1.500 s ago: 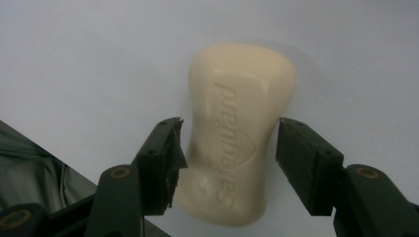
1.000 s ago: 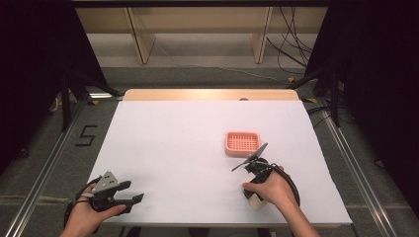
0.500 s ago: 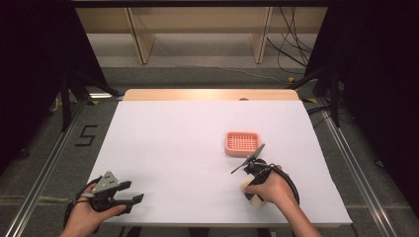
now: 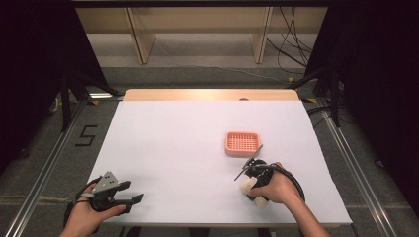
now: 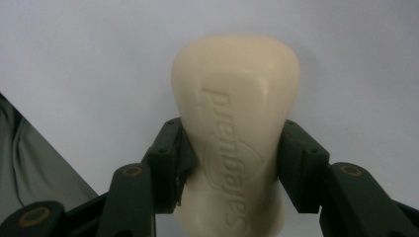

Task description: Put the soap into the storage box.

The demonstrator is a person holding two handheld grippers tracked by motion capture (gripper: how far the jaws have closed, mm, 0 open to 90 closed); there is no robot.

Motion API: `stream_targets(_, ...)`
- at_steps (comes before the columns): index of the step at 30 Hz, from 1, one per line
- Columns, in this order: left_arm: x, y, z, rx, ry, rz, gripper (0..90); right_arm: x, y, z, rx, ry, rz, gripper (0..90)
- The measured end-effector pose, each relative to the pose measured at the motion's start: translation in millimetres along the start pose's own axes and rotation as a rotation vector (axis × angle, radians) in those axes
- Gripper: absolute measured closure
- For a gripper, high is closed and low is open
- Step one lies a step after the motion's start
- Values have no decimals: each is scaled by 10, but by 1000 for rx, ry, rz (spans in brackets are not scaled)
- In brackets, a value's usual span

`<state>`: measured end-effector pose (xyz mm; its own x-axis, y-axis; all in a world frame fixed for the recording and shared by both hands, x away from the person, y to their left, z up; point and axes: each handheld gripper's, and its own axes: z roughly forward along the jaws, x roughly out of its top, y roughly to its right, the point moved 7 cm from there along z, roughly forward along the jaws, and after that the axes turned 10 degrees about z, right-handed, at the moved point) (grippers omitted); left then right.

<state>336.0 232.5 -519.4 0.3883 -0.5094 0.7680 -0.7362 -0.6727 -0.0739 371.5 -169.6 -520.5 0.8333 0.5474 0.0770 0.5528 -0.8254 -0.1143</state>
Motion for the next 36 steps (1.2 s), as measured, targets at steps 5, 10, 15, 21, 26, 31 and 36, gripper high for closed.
stream_targets(5,-2,3,2,-1,-1,0,316,-12,37,-62,-6,28,-115,505)
stream_targets(10,-5,-9,11,2,-4,14,316,-12,76,-113,-10,55,-194,505)
stream_targets(15,-1,16,21,-9,6,-5,316,-20,81,-148,-21,67,-286,505)
stream_targets(21,-4,16,21,-9,0,-4,316,-37,44,-173,-25,79,-444,505)
stream_targets(26,-4,-2,21,2,-1,4,316,-71,-13,-218,-21,66,-538,505)
stream_targets(31,-5,-11,13,1,-5,18,316,-61,32,-233,-53,54,-570,505)
stream_targets(36,-4,12,16,-5,1,-11,317,-66,83,-258,-52,49,-580,505)
